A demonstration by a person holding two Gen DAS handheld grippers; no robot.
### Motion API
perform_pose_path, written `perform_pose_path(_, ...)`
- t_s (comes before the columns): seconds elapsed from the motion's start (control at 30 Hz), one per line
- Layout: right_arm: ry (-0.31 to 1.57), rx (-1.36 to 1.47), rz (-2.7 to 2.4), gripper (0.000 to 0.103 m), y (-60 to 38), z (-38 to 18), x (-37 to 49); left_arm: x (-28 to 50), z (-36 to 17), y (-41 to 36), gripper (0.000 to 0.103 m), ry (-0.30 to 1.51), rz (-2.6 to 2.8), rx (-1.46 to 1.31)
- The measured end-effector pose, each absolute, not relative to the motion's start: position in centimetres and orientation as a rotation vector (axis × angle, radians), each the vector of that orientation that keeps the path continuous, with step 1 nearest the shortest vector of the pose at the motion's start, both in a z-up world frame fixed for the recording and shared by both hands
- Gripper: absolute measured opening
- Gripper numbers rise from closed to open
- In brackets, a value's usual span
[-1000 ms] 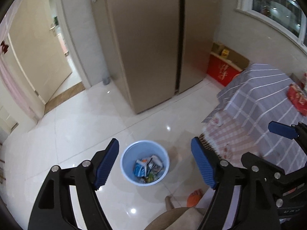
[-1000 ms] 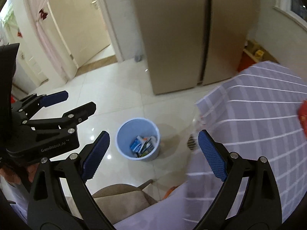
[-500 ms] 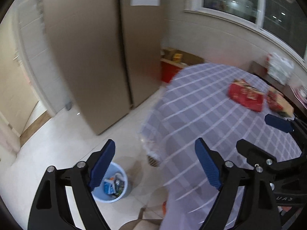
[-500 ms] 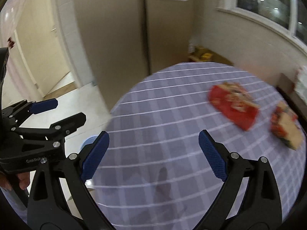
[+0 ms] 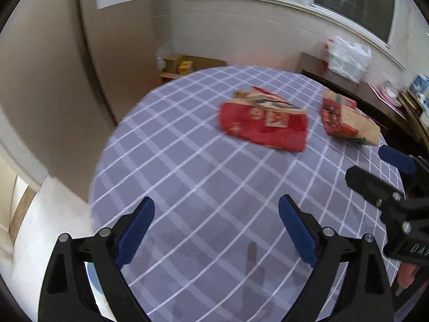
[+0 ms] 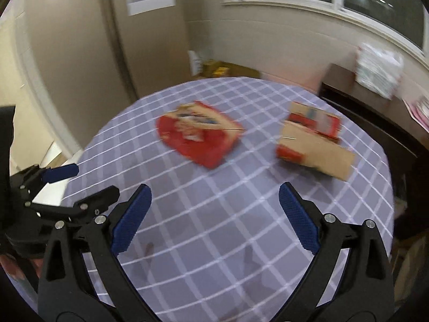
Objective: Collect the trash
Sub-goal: 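Swing both tools back toward the table, then grasp the red paper bag with the left tool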
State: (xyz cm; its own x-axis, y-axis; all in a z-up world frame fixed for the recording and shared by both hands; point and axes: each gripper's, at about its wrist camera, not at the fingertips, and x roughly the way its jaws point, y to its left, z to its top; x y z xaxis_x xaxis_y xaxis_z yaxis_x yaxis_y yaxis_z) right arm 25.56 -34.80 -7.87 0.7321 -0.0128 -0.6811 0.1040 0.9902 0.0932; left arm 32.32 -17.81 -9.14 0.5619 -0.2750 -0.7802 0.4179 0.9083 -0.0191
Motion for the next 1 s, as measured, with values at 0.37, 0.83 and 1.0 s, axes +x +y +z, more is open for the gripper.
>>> perform_pose_path(0.37,0.782,0.183,-0.229,0.094,-41.3,-8.7,24.9,35.0,-9.3,-26.9,0.095,0.864,-0.548,0.308)
perform_pose_path(0.83,0.819,0.171,-0.262,0.094,-44.4,-9.5,27.3,40.6,-11.7,-29.6,0.095,0.902,-0.498,0.331)
perform_pose_path(1.0,0.814,0.09,-0.199,0.094,-44.4,-8.8,28.4,41.4,-12.0,-29.9,0.08,0.901,-0.558,0.334)
